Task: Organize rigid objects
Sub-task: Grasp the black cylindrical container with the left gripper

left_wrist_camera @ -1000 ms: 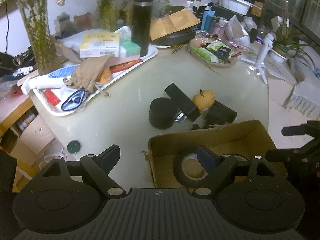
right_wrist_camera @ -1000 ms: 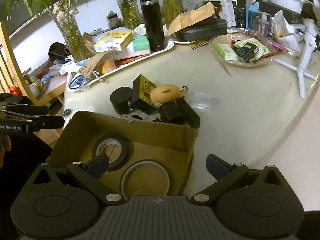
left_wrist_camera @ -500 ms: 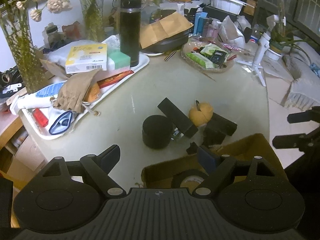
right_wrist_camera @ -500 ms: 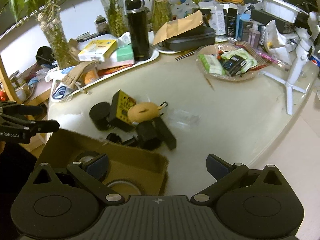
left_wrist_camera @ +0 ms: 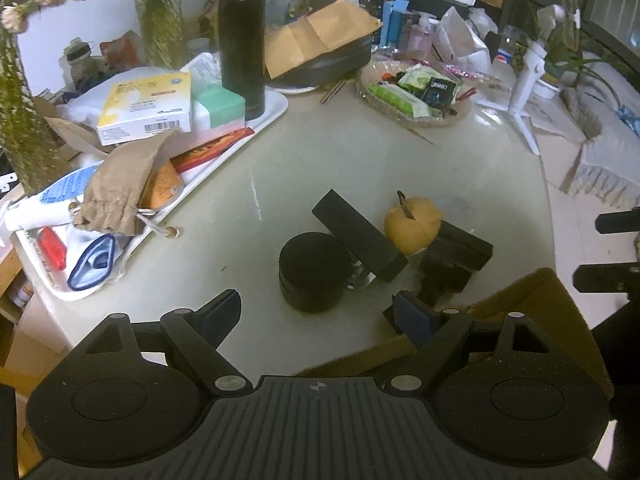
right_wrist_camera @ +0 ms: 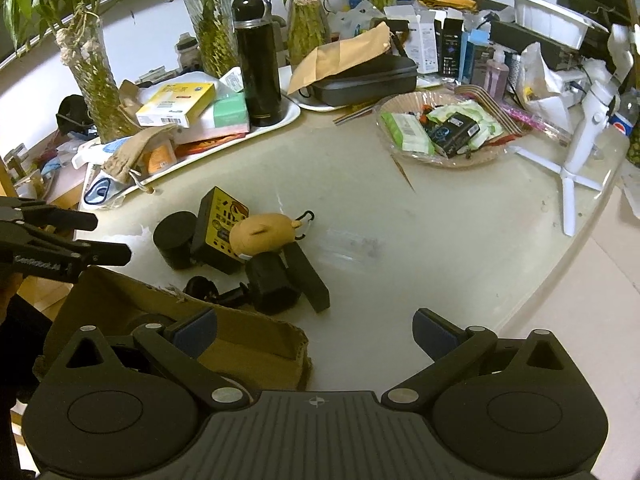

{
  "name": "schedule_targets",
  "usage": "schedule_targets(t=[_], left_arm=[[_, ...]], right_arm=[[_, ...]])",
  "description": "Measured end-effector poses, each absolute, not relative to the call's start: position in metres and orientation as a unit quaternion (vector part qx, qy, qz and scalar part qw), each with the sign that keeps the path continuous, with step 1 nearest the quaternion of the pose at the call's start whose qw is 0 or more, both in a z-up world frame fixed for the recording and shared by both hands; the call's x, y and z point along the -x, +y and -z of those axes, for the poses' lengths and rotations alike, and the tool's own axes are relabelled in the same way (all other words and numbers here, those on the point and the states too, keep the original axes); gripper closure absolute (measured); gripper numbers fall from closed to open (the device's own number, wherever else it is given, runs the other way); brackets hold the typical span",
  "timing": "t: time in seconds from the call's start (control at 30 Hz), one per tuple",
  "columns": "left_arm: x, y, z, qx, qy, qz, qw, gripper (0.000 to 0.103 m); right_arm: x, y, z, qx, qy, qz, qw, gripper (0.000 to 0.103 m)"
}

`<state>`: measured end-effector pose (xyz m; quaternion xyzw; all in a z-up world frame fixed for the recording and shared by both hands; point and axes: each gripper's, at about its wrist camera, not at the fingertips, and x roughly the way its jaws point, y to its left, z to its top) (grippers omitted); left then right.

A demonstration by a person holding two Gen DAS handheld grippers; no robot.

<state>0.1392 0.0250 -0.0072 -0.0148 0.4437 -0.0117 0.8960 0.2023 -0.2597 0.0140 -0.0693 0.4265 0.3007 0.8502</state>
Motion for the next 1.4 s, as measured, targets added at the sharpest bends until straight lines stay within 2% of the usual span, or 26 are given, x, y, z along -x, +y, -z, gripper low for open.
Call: schedule_targets(t=[0.37, 0.63, 0.7, 0.77, 1.4], left_arm=[[-0.177, 0.026, 0.029, 0.003, 0.465, 0.017, 0.885, 0.02], [-0.202, 0.03, 0.049, 0.008, 0.495, 0.015, 0.869, 0.033], [-0.205, 0.032, 0.053, 0.021, 0.501, 0.021, 0.865, 0.041], [-0.208, 0.033, 0.056, 0.034, 0.505, 0.023, 0.862, 0.045], [-0.187, 0.035, 0.033, 0.026, 0.485, 0.001, 0.874, 0.046]], right_arm=[[-0.205, -0.262, -0.016, 0.059, 0.426, -0.297, 0.853, 0.0], [-0.209, -0.266, -0.022, 0.062, 0.422, -0.292, 0.856, 0.0], [-0.21, -0.268, -0.022, 0.061, 0.422, -0.291, 0.856, 0.0], [-0.21, -0.269, -0.021, 0.063, 0.424, -0.291, 0.855, 0.0], [-0.221, -0.26, -0.018, 0.076, 0.42, -0.305, 0.851, 0.0]])
